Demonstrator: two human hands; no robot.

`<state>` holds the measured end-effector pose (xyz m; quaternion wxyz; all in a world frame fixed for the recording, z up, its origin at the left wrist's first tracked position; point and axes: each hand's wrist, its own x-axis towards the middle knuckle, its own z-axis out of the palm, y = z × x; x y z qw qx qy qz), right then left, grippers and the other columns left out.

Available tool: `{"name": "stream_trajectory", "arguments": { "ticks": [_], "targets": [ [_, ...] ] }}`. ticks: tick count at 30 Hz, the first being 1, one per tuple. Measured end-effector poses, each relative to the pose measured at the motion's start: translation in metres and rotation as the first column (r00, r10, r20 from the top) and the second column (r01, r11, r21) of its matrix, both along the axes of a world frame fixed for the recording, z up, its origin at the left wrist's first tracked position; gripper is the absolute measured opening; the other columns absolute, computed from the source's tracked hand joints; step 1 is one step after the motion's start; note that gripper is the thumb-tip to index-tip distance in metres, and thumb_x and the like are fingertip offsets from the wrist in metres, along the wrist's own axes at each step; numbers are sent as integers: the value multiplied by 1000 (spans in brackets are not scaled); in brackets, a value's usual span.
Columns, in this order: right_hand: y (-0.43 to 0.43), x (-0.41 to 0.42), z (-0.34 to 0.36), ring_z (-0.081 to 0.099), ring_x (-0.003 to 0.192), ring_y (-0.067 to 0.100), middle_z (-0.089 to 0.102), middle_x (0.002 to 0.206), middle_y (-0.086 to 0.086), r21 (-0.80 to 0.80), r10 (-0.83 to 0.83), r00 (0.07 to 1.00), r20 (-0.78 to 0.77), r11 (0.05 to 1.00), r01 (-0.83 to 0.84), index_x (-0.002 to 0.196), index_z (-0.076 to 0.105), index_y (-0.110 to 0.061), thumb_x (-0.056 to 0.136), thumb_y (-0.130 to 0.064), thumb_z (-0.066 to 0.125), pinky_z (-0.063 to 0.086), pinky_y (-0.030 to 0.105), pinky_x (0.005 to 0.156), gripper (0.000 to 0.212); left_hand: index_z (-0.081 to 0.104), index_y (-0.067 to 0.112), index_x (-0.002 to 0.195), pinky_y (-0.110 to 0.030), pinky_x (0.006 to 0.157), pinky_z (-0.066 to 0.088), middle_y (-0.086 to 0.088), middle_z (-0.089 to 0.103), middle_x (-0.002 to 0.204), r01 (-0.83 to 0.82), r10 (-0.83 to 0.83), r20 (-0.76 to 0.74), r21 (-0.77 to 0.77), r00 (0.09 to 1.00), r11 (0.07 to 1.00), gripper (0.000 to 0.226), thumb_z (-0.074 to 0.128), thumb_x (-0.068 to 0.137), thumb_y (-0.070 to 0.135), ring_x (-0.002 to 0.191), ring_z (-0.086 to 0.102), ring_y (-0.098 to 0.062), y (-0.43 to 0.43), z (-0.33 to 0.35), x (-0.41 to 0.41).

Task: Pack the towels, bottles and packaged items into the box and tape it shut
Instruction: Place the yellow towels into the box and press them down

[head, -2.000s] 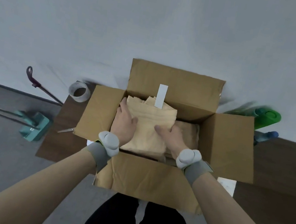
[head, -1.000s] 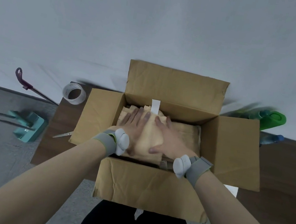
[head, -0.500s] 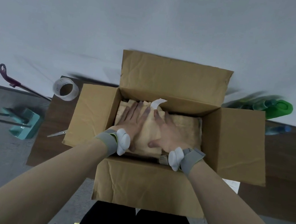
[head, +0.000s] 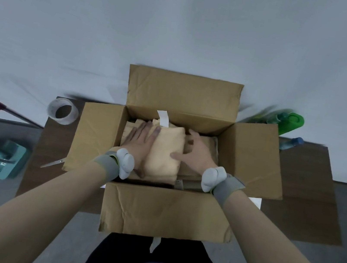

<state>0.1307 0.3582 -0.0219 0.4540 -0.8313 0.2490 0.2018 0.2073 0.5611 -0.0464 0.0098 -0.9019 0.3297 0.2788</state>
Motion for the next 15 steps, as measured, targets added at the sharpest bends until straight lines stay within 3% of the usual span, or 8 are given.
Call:
{"name": "stream_trajectory", "arguments": {
  "ticks": [2,4,6,10,15],
  "targets": [
    [-4,-3,2,62,126,29,66,134,9,12,-70,997,-10,997,70,138,58,-10,83,-28,87,51,45,106,65,-26,17,156,-41,127,-2,-13,-25,165,7,-8,-16,-35,1000,999,162,96,53,50,154,-18,-31,2,6,2],
    [1,-6,5,71,108,29,75,114,11,43,-96,994,-43,994,98,109,69,-10,85,-30,86,56,48,99,36,-23,17,157,-42,127,-1,-13,-23,165,8,-10,-30,-59,1000,998,161,96,53,49,155,-16,-31,6,14,1],
    [8,-5,4,71,102,28,75,111,12,61,-108,990,-91,992,114,97,66,-12,83,-36,87,58,48,97,34,-21,17,158,-45,127,2,-12,-19,166,17,-20,-39,-74,999,997,161,97,53,48,155,-13,-32,8,20,2],
    [23,-6,3,65,113,28,67,121,11,26,-133,976,-171,990,140,121,59,-1,80,-45,87,55,48,100,66,-13,15,159,-49,125,14,-13,-9,166,21,-25,-35,-109,999,994,159,99,50,45,156,-4,-33,11,32,-2],
    [28,-10,9,65,102,24,67,109,7,30,-174,974,-142,983,180,108,59,-6,80,-45,88,57,44,94,56,-7,15,159,-51,123,21,-11,-3,165,-21,7,-89,-154,996,988,152,98,53,44,155,-1,-31,14,38,-3]
  ]
}}
